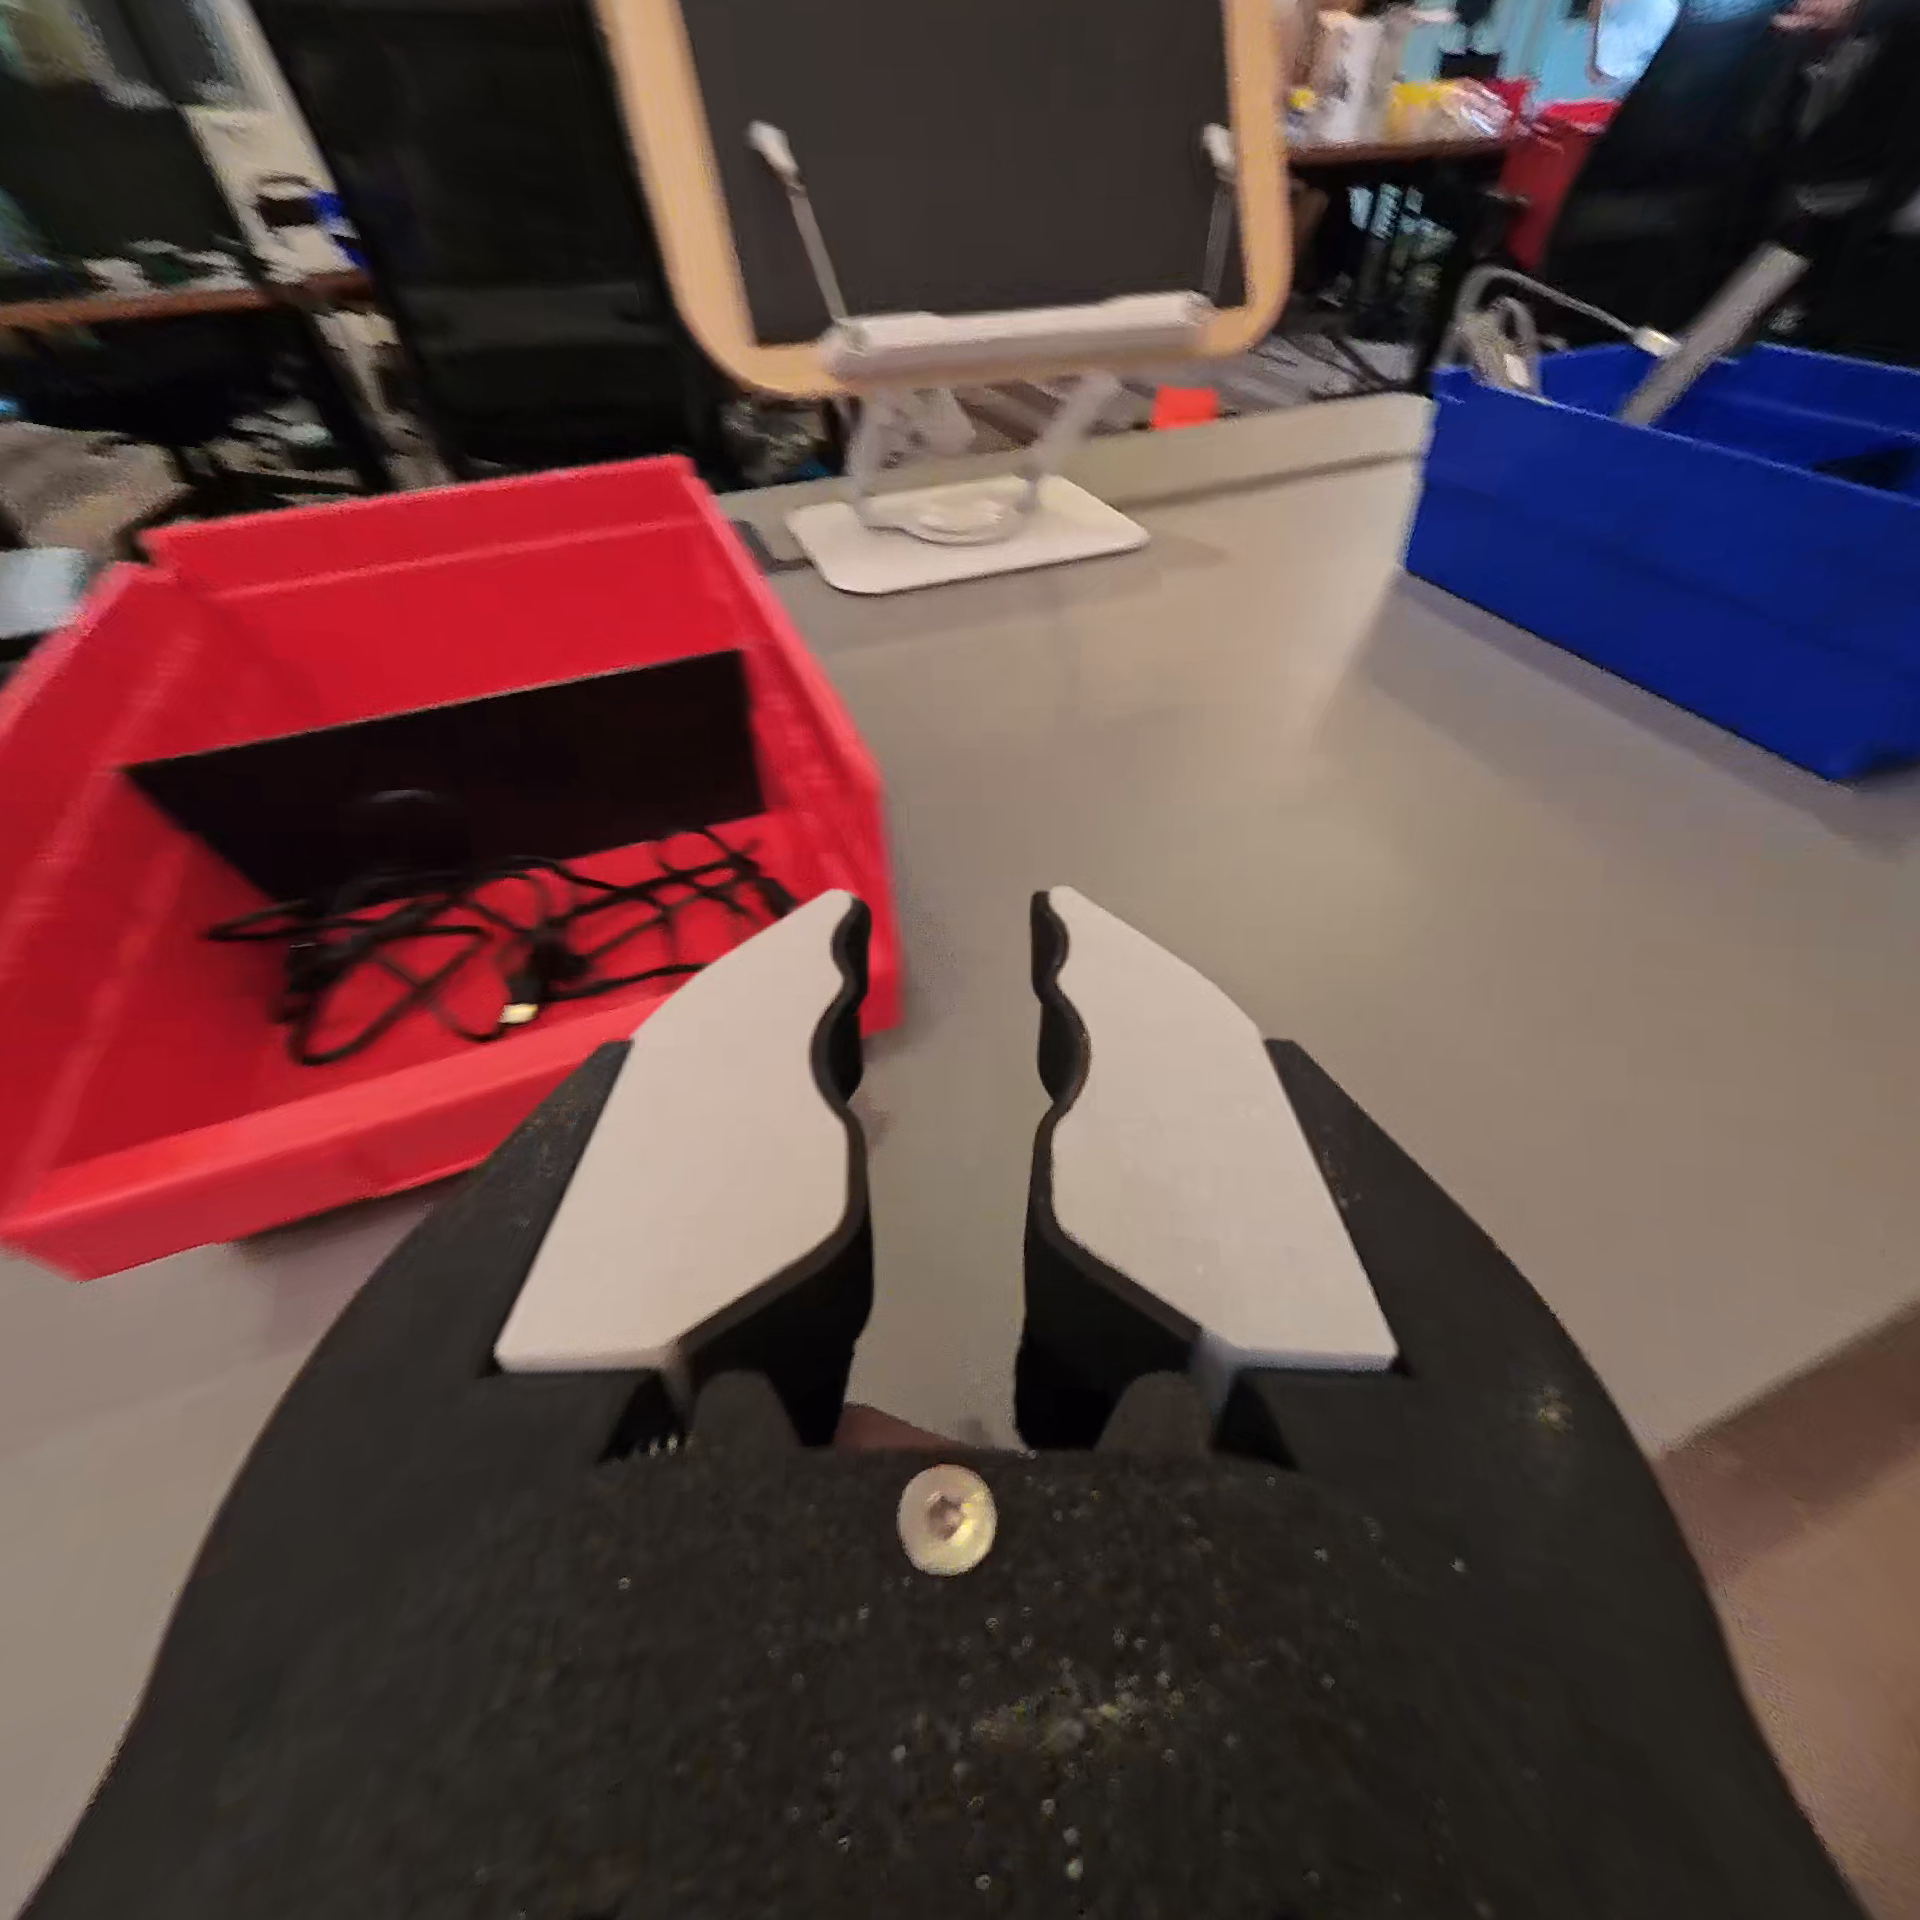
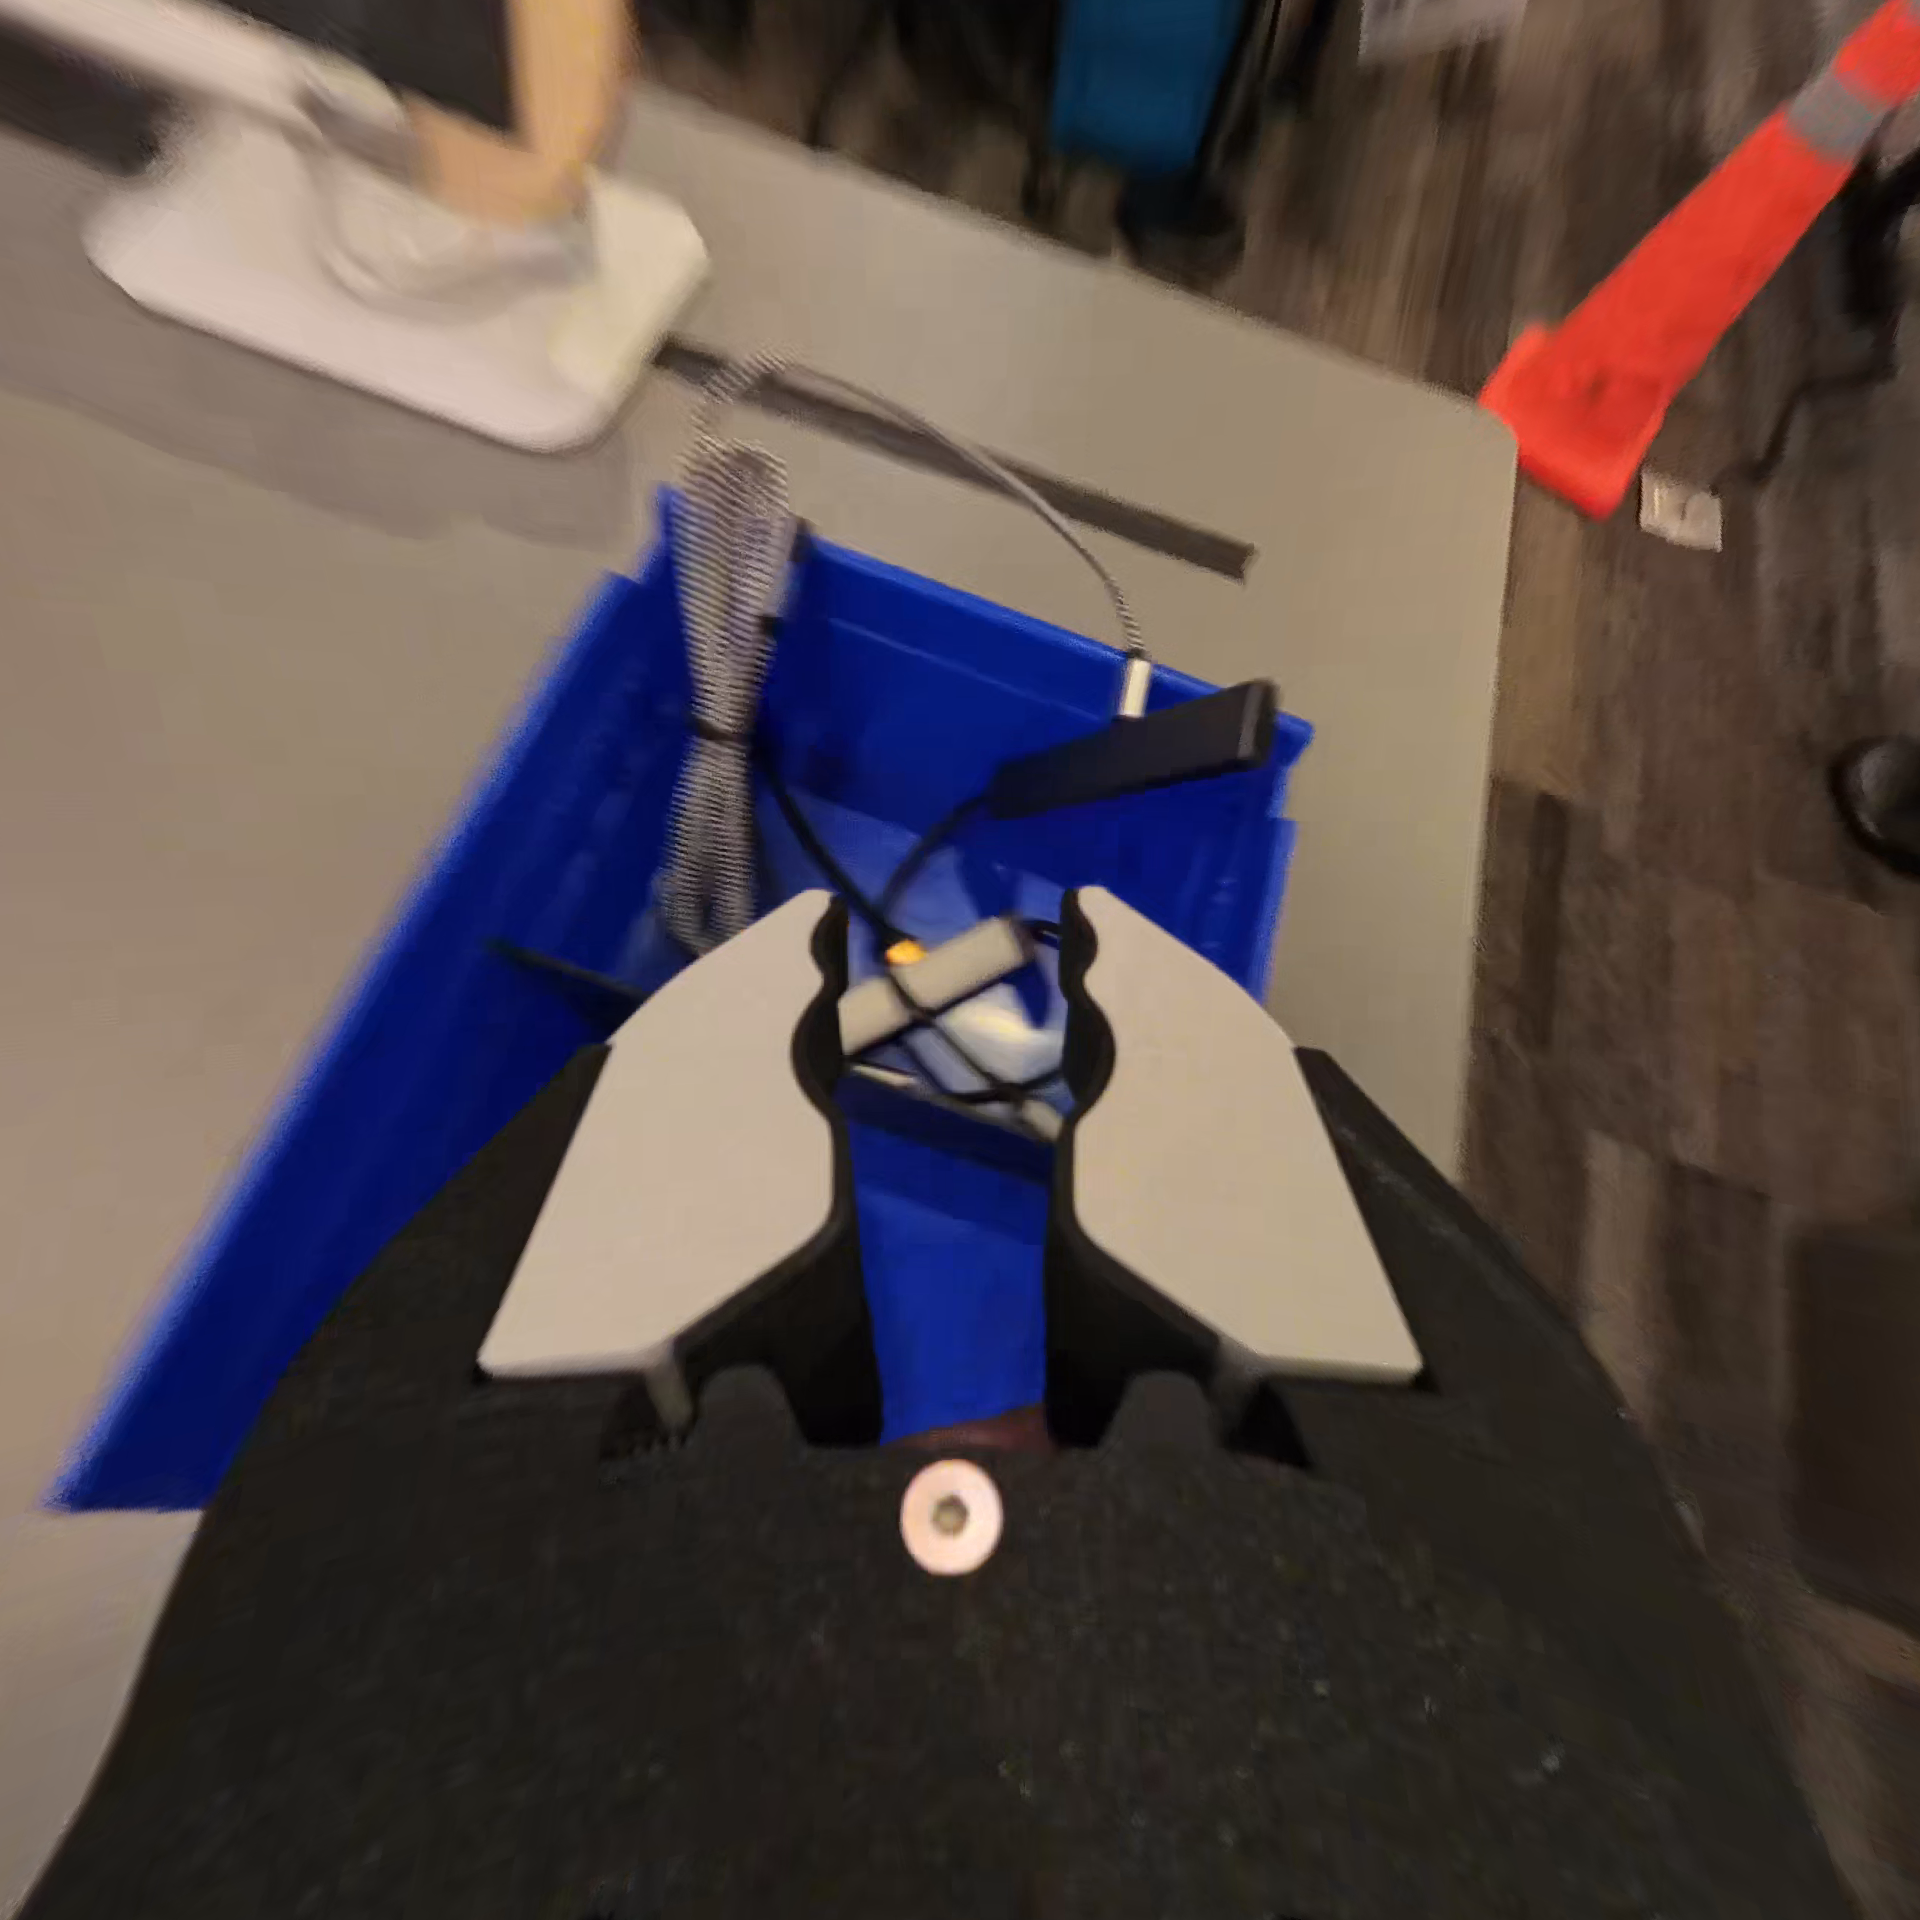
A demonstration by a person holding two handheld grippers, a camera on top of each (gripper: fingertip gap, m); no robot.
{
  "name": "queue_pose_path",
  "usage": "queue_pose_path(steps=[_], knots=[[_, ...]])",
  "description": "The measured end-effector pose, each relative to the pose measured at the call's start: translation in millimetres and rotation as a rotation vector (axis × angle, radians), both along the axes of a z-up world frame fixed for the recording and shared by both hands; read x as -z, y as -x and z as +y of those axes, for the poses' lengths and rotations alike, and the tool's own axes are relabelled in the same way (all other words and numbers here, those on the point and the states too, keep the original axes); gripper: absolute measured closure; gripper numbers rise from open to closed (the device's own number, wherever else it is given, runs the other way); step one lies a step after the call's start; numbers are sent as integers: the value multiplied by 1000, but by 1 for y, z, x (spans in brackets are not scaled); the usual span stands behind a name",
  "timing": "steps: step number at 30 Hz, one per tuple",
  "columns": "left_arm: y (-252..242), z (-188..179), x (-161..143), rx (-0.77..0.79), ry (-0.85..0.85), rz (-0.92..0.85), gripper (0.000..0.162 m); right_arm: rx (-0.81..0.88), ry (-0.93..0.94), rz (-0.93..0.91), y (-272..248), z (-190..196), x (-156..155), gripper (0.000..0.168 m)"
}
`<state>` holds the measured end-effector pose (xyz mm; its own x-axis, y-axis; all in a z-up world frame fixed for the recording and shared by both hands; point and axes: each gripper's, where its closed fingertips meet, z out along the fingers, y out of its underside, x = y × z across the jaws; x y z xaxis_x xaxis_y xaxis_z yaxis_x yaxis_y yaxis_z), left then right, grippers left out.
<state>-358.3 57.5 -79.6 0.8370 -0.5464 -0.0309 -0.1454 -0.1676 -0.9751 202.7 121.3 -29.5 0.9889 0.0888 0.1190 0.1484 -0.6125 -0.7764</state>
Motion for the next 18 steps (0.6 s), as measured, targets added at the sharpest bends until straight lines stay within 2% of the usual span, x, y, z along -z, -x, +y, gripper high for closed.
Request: queue_pose_path(steps=[2, 4, 7, 10, 12, 18], knots=[[28, 11, -5, -81, -24, -8, 128, -7, -152, 80, 33, -27, 2, 134], [53, 16, -10, -142, -44, -31, 128, 21, -250, 118, 57, -54, 21, 136], [81, 21, -10, -206, -46, -61, 130, 77, -326, 173, 83, -94, 53, 137], [94, 28, -7, -242, -13, -109, 132, 137, -400, 234, 89, -127, 72, 142], [97, 33, 0, -253, 40, -124, 133, 127, -391, 236, 91, -132, 73, 142], [98, 38, 23, -265, 111, -28, 136, 162, -357, 207, 74, -124, 86, 141]])
